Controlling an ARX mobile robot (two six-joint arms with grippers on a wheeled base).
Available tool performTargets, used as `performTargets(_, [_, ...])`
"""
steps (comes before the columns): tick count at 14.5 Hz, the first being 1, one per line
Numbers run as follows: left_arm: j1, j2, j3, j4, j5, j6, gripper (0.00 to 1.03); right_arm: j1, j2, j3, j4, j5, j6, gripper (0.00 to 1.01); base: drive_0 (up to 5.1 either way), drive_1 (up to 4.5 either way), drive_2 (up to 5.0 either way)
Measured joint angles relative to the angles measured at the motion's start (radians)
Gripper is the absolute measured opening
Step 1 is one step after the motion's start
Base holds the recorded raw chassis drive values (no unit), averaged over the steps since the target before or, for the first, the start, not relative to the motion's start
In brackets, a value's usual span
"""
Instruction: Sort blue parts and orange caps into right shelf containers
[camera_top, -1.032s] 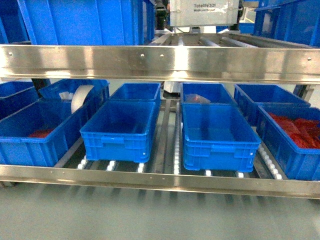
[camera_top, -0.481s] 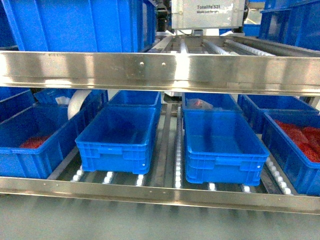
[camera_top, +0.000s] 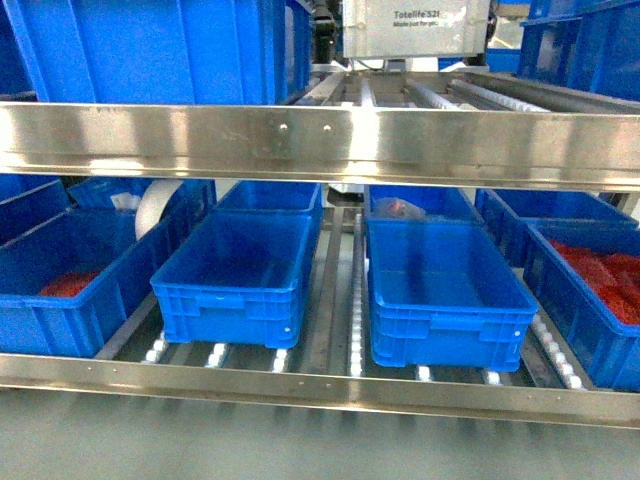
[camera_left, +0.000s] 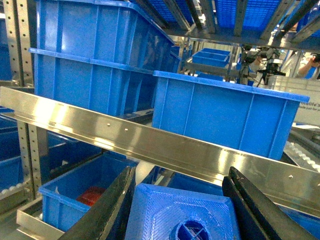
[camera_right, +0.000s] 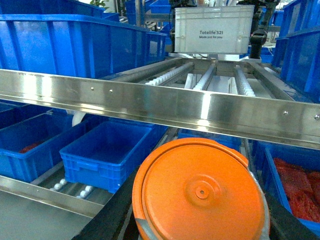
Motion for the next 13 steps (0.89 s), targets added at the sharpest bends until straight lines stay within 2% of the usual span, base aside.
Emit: performTargets(13, [0.000, 0.000, 0.000, 0.000, 0.000, 0.000, 0.47, 0.000, 0.000, 0.000, 0.000, 0.000, 0.000, 0.44, 0.0, 0.00, 0.0])
